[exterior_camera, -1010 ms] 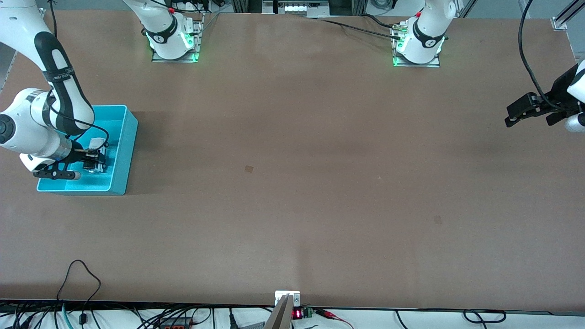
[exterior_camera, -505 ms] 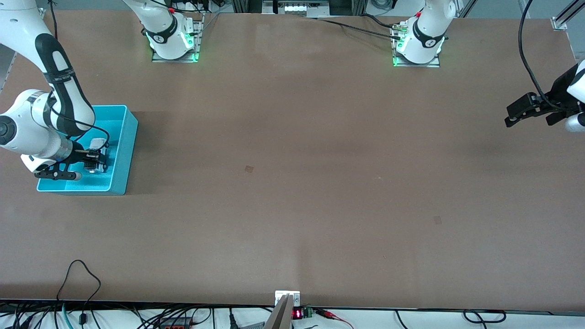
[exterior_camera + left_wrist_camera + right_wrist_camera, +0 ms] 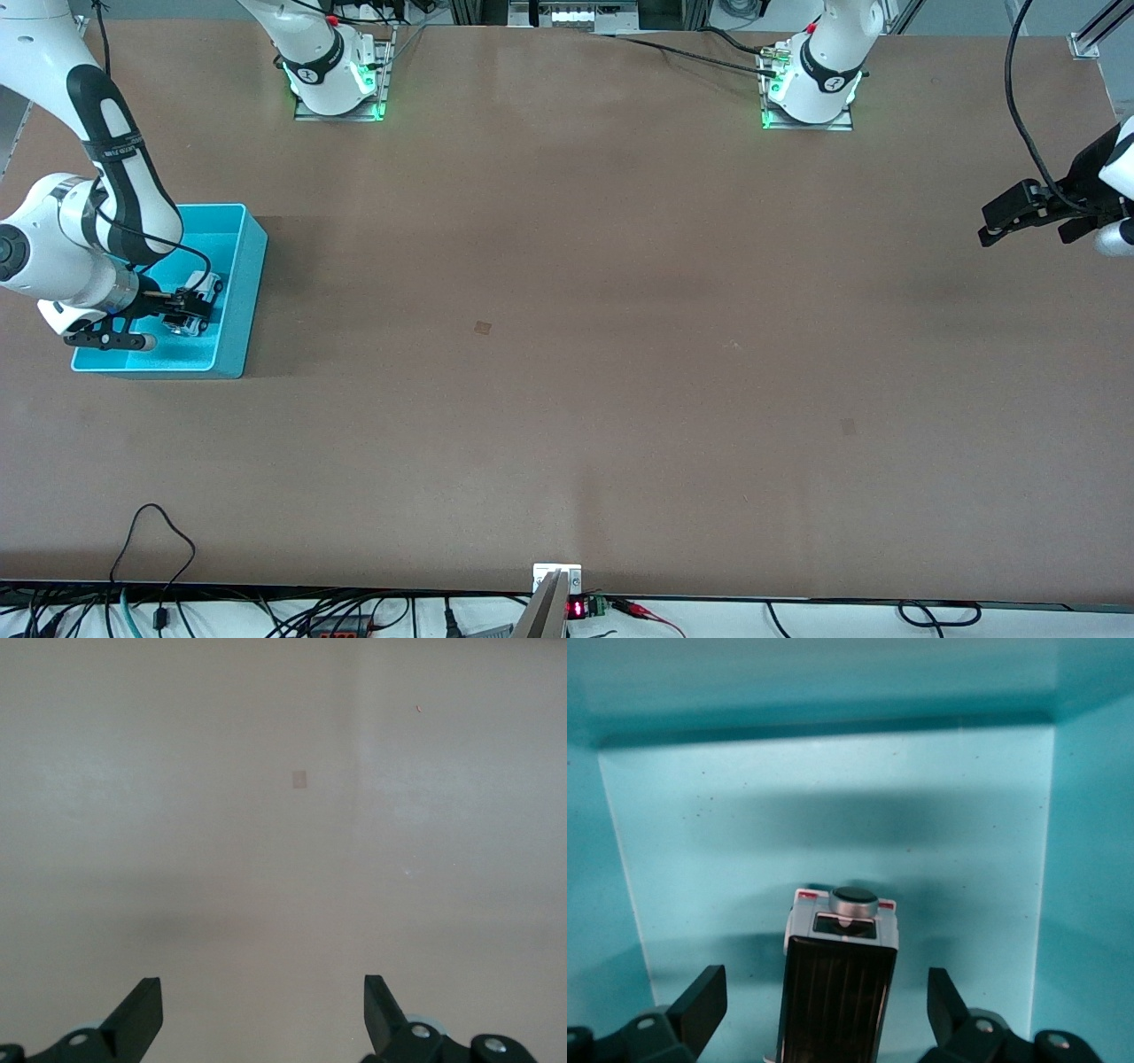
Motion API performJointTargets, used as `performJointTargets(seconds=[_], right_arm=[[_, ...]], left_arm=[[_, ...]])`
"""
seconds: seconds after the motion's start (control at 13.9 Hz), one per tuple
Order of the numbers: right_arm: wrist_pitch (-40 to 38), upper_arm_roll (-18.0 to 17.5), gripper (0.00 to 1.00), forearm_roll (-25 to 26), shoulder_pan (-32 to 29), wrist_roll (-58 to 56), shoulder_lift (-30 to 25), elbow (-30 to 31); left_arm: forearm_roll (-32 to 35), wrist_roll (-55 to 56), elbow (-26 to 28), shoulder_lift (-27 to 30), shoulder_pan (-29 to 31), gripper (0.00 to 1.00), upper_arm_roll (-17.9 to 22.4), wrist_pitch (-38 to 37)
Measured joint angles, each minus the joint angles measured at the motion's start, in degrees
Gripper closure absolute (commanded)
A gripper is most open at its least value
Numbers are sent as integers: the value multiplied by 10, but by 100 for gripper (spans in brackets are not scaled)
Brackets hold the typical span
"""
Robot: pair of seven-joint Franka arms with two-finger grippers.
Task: Wind and store white jeep toy
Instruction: 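Open the right gripper to release the jeep inside the bin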
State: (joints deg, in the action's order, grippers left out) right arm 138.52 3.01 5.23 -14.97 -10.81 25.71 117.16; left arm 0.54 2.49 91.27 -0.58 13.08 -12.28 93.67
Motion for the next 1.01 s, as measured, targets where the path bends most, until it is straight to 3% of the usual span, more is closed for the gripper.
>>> performJointTargets(seconds=[0.5,1.01], right_arm=[[-3,-3,0,0,1,0,-18,-10],[-67,-23,0,0,3,0,-112,-15]], left_arm=[[0,-5,0,0,-4,0,-1,0],[0,-5,0,0,-4,0,-2,0]])
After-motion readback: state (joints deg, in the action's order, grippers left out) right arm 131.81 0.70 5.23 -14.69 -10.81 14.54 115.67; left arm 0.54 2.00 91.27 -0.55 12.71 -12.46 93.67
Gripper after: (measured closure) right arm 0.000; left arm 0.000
